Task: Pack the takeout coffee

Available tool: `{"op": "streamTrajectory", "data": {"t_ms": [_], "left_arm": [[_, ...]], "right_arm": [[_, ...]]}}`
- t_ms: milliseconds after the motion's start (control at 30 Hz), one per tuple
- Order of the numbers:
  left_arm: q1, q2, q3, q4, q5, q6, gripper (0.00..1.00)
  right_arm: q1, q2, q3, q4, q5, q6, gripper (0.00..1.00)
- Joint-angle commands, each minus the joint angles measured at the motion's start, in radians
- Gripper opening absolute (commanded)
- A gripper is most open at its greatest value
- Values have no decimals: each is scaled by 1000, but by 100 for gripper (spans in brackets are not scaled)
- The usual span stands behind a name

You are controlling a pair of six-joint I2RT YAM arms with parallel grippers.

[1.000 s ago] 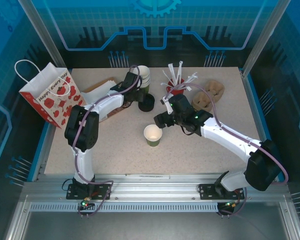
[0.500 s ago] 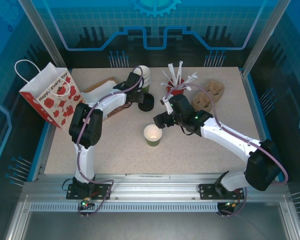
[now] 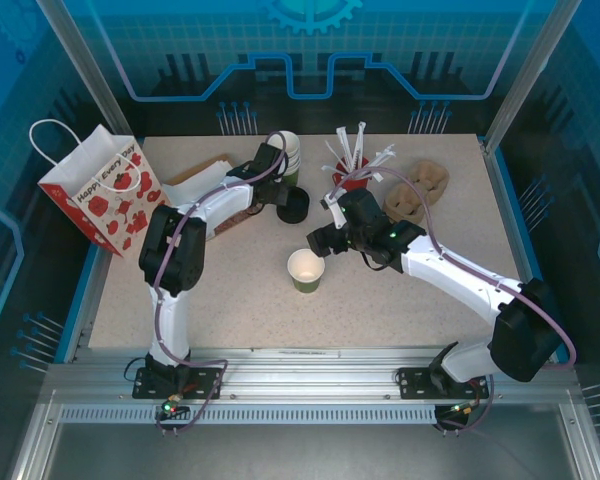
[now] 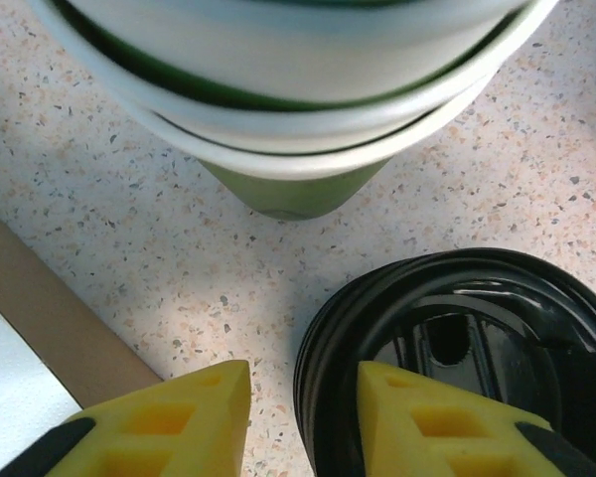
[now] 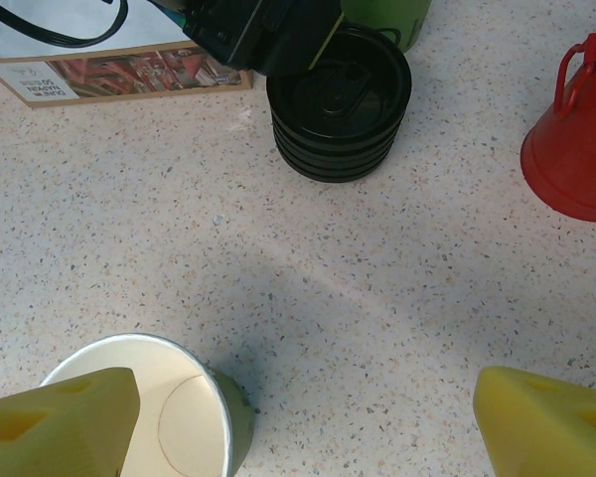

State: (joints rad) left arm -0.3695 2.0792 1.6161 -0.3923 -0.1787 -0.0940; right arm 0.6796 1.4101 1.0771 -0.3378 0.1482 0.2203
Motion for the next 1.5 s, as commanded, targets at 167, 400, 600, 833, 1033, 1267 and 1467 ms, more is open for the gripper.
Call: {"op": "streamTrajectory", "data": {"t_ms": [167,400,600,833,1033,1267,1467], "left_arm": [[-6,38,51,-45,19,21,30],[-6,39,56,-52,19,27,23],[-6,34,61,-56,21,30,18],[-5,0,55,-60,21,30,15],[-5,-53,36,-53,26,26,15],[-5,-144,-14,-32,39,11,15],[1,-343,-183,57,147,-85,14]], "right_arm": [[-9,7,-10,17,-18,-5,89],[-9,10,-9,16,-18,-5,89],[-9,12,-8,16,-23,-5,89],[-9,3,-3,7,-16,-10,89],[-9,-11,7,-8,-1,-18,89],[-34,-40,31,-33,-6,-10,89],[-142,-131,25,35,-212,89,89]]}}
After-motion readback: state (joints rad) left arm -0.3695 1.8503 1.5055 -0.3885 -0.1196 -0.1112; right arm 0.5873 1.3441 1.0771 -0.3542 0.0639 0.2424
